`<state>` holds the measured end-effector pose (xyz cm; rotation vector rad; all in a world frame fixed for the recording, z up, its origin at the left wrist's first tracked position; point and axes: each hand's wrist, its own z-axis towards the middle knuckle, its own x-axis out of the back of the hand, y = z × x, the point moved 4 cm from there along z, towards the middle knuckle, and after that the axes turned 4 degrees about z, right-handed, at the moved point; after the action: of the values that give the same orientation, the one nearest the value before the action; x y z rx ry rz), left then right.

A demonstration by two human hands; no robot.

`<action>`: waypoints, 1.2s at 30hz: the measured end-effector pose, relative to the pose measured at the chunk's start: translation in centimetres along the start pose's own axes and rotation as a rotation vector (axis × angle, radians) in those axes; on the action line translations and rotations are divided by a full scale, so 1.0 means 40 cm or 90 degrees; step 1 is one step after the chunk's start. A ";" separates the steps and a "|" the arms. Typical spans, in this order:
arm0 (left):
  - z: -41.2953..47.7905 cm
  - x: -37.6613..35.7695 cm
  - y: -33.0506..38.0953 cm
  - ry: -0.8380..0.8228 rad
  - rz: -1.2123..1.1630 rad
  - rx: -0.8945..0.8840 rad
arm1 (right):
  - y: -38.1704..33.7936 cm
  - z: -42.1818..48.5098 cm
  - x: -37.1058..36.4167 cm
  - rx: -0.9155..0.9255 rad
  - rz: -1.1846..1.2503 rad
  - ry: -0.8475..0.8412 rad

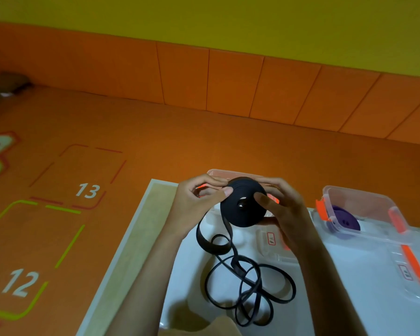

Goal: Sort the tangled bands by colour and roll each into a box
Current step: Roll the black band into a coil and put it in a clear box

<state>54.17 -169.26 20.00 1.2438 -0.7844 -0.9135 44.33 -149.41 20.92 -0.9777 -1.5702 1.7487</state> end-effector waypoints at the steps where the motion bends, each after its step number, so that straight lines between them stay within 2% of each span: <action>1: -0.004 -0.002 -0.005 -0.006 0.001 0.006 | -0.002 0.000 0.003 0.015 -0.007 0.012; 6: -0.019 0.021 -0.019 -0.076 0.006 0.049 | 0.016 -0.015 -0.013 0.056 0.000 0.026; 10: -0.028 0.028 -0.020 -0.053 0.014 0.029 | 0.019 -0.015 -0.025 0.058 -0.004 -0.022; 15: -0.029 0.001 -0.018 0.034 -0.024 0.029 | -0.010 -0.007 -0.020 0.075 -0.081 -0.067; 17: -0.027 -0.015 -0.018 0.013 -0.021 0.026 | -0.020 -0.003 -0.001 0.107 -0.123 -0.093; 19: -0.029 -0.032 -0.021 -0.032 -0.045 0.040 | -0.023 -0.001 0.017 0.128 -0.123 -0.072; 21: -0.028 -0.033 -0.023 -0.060 -0.052 0.047 | -0.008 0.000 0.025 0.094 -0.046 -0.020; 23: -0.022 -0.022 -0.023 -0.055 -0.042 0.035 | 0.012 0.002 0.022 0.068 0.002 -0.015; 28: -0.012 -0.007 -0.019 -0.003 -0.059 0.034 | 0.026 0.005 0.022 -0.025 -0.015 -0.132; 31: -0.005 -0.019 -0.018 0.005 -0.029 0.025 | 0.027 0.005 0.024 -0.042 -0.010 -0.094; 34: -0.004 -0.022 -0.030 0.028 -0.035 0.041 | 0.019 0.010 0.020 0.003 -0.035 -0.046; 36: -0.006 -0.021 -0.038 0.000 -0.060 0.034 | 0.020 0.013 0.015 0.020 -0.018 -0.022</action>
<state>53.80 -168.53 18.44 1.3375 -0.7595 -0.9741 43.61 -149.29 20.04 -0.9100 -1.5653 1.7743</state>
